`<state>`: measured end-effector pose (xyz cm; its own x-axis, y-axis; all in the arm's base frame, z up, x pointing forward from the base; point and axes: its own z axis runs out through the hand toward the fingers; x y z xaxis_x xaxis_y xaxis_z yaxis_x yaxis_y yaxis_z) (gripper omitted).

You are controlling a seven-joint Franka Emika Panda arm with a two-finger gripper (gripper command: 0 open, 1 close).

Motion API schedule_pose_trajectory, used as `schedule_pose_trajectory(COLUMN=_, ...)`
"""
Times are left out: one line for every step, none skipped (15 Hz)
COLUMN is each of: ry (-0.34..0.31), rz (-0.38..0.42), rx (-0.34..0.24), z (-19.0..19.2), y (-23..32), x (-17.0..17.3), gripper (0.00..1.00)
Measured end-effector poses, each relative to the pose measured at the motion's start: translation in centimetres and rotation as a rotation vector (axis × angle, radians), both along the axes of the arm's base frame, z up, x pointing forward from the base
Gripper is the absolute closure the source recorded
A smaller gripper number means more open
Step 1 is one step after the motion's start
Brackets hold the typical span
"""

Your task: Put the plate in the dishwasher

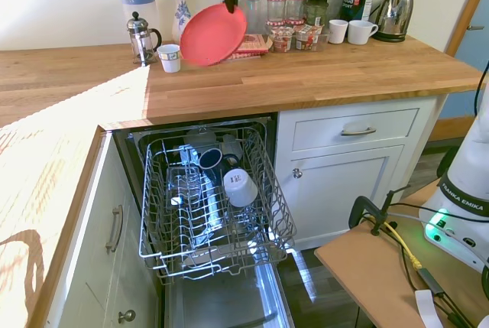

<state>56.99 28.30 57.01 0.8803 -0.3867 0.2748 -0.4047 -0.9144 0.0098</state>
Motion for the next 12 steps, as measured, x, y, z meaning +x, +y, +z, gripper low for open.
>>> schedule_pose_trajectory(ry=-0.009, rz=0.050, rx=-0.049, z=0.0, y=2.2, x=-1.4, gripper=1.00)
schedule_pose_trajectory(ry=-0.018, rz=0.108, rx=-0.090, z=-0.4, y=5.1, x=-3.6, gripper=1.00)
schedule_pose_trajectory(ry=-0.027, rz=0.165, rx=-0.132, z=-1.3, y=8.2, x=-6.4, gripper=1.00)
schedule_pose_trajectory(ry=-0.040, rz=0.223, rx=-0.177, z=-2.8, y=11.5, x=-9.4, gripper=1.00)
schedule_pose_trajectory(ry=-0.061, rz=0.282, rx=-0.223, z=-5.0, y=14.7, x=-12.8, gripper=1.00)
schedule_pose_trajectory(ry=-0.086, rz=0.335, rx=-0.270, z=-7.7, y=17.2, x=-15.8, gripper=1.00)
schedule_pose_trajectory(ry=-0.114, rz=0.388, rx=-0.316, z=-10.5, y=19.1, x=-18.4, gripper=1.00)
schedule_pose_trajectory(ry=-0.150, rz=0.438, rx=-0.364, z=-13.2, y=20.5, x=-20.6, gripper=1.00)
schedule_pose_trajectory(ry=-0.192, rz=0.485, rx=-0.411, z=-15.5, y=21.5, x=-22.1, gripper=1.00)
schedule_pose_trajectory(ry=-0.236, rz=0.527, rx=-0.457, z=-17.9, y=22.3, x=-23.0, gripper=1.00)
schedule_pose_trajectory(ry=-0.286, rz=0.566, rx=-0.504, z=-20.0, y=23.2, x=-23.6, gripper=1.00)
schedule_pose_trajectory(ry=-0.339, rz=0.600, rx=-0.550, z=-22.1, y=23.8, x=-23.7, gripper=1.00)
